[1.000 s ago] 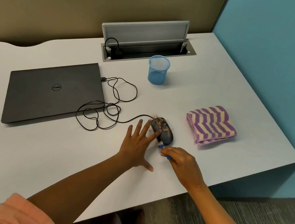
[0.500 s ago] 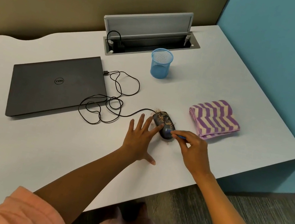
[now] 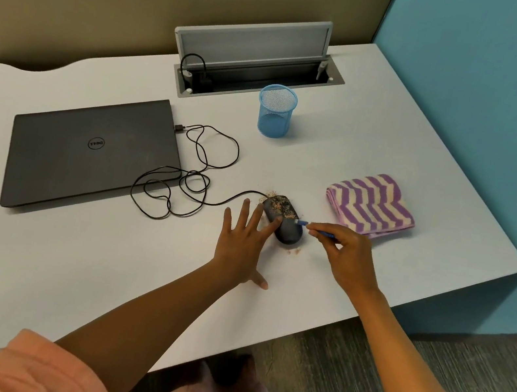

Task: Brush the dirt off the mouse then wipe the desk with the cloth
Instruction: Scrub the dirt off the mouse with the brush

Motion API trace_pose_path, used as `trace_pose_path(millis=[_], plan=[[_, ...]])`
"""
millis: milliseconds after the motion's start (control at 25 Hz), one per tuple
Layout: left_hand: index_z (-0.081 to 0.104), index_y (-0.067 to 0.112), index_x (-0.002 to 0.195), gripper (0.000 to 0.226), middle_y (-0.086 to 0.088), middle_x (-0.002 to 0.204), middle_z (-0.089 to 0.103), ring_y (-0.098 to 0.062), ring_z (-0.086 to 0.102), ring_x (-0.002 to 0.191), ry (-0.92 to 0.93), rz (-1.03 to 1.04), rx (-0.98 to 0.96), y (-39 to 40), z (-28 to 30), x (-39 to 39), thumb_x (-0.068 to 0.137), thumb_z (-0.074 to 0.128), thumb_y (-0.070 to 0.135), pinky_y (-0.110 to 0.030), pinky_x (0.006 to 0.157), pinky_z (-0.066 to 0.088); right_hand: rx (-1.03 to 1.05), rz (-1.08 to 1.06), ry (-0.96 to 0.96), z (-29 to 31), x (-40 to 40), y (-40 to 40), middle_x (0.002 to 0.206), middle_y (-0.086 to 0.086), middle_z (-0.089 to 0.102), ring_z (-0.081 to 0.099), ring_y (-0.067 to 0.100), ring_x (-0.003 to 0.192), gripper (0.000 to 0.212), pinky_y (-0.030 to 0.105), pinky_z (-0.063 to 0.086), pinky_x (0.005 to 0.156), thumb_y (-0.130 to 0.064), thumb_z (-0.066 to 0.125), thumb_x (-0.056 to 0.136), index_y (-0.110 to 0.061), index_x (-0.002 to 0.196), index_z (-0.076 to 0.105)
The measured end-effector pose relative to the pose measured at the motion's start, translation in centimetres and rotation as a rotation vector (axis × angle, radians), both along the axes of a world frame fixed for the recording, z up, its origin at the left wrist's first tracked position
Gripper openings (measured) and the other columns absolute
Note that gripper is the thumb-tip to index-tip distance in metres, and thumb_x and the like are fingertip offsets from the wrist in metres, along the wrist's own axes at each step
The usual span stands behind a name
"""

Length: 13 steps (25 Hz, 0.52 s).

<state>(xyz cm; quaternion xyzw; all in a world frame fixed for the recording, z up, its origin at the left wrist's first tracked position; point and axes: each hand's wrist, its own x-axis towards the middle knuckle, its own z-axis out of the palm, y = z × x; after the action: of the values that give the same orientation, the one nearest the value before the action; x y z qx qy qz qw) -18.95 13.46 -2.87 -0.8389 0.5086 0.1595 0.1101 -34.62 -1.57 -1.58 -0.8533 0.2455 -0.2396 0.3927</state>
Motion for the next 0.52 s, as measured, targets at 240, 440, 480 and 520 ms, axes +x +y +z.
trace_pose_path(millis=[240,440,480,520], plan=[[-0.019,0.033,0.154,0.137,-0.013,0.162,-0.023,-0.039,-0.028,0.145,-0.023,0.000,0.020,-0.1,0.0,-0.2,0.062,0.072,0.078,-0.063,0.114,-0.010,0.026,0.077,0.044,-0.5,-1.1,0.8,0.101,-0.021,0.069,0.065,-0.006,0.095,0.029,0.011,0.053,0.081,-0.038,0.057,0.088,-0.023,0.106,0.073],[-0.019,0.032,0.154,0.137,-0.013,0.162,-0.024,-0.039,-0.028,0.145,-0.022,-0.004,0.029,-0.1,0.2,-0.2,0.063,0.071,0.078,-0.063,0.113,-0.012,-0.013,0.035,0.007,0.0,1.3,0.4,0.107,-0.005,0.073,0.065,0.000,0.097,0.024,0.009,0.052,0.083,-0.023,0.063,0.089,-0.014,0.108,0.074],[-0.020,0.032,0.154,0.136,-0.013,0.162,-0.024,-0.039,-0.028,0.145,-0.025,-0.004,0.032,-0.2,0.2,-0.2,0.063,0.071,0.078,-0.063,0.113,-0.012,-0.019,0.050,0.040,-0.1,1.7,0.6,0.108,-0.003,0.073,0.065,0.002,0.097,0.022,0.009,0.051,0.083,-0.018,0.064,0.089,-0.013,0.108,0.074],[-0.020,0.033,0.154,0.136,-0.013,0.162,-0.025,-0.039,-0.029,0.144,-0.025,-0.005,0.036,-0.2,0.2,-0.2,0.063,0.070,0.079,-0.063,0.113,-0.012,-0.019,0.068,0.069,-0.3,1.8,0.7,0.107,-0.002,0.073,0.065,0.003,0.096,0.021,0.008,0.051,0.082,-0.016,0.064,0.090,-0.014,0.108,0.074]])
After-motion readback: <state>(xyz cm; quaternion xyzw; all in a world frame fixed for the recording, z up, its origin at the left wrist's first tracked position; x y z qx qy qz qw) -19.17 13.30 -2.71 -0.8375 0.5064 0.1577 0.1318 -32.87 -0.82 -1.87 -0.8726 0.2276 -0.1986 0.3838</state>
